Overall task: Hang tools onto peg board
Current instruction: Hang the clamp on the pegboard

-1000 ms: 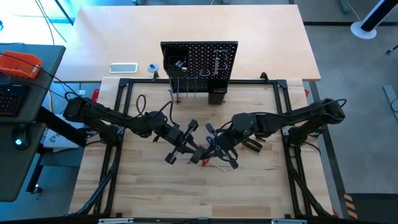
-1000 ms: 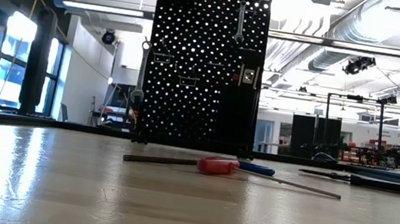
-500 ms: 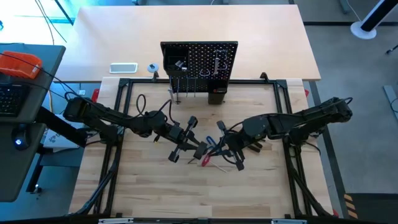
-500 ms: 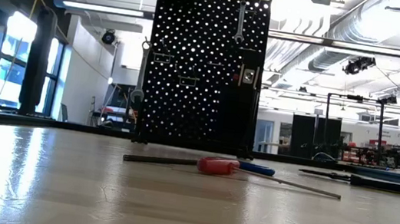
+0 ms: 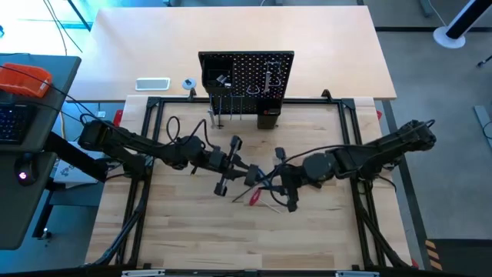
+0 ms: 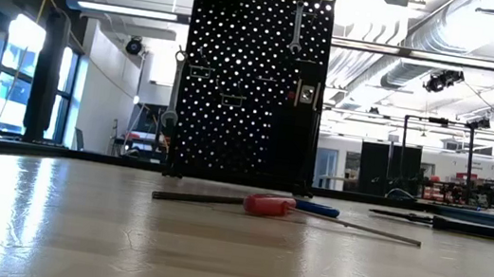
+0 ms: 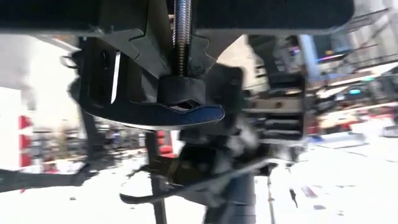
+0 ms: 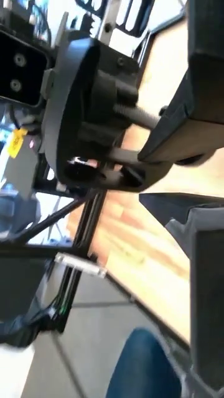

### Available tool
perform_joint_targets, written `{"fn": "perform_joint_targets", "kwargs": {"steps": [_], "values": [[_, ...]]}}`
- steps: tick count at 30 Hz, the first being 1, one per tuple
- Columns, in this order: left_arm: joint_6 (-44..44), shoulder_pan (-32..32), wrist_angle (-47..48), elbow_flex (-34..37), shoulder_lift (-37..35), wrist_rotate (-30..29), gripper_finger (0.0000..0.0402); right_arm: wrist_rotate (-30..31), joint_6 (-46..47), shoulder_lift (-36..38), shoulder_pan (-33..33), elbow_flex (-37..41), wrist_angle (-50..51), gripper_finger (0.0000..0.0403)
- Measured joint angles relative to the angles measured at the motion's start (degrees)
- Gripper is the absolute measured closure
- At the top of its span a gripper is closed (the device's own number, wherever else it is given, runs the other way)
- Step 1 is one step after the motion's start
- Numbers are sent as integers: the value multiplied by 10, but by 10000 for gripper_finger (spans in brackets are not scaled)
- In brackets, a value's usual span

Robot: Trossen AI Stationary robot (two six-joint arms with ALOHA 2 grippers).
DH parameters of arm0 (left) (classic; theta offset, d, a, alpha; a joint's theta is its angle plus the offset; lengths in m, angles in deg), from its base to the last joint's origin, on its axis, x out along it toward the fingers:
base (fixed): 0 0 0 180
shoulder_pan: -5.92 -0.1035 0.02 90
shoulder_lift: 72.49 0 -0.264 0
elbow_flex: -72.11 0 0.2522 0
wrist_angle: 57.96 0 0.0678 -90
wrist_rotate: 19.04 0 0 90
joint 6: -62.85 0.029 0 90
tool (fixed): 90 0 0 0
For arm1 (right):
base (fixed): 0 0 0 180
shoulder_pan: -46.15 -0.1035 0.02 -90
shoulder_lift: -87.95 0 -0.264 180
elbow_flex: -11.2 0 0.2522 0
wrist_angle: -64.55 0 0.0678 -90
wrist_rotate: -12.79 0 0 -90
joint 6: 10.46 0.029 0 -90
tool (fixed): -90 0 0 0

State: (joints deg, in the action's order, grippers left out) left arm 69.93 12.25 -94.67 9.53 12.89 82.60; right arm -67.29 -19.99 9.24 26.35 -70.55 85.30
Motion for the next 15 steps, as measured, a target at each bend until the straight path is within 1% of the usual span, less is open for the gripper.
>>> {"fn": "perform_joint_targets", "kwargs": {"steps": [2,8,10,12,15], "values": [[5,0,-6,0,0,-11,388,37,-3,1,-9,0,8,320],[7,-5,-29,0,0,-19,388,164,-21,1,-46,0,30,320],[7,-10,-36,0,0,-9,388,203,-24,1,-56,0,40,320],[1,-14,-40,0,0,2,388,224,-25,1,-62,0,45,320],[-11,-24,-49,0,0,54,388,226,-3,1,-64,0,52,320]]}}
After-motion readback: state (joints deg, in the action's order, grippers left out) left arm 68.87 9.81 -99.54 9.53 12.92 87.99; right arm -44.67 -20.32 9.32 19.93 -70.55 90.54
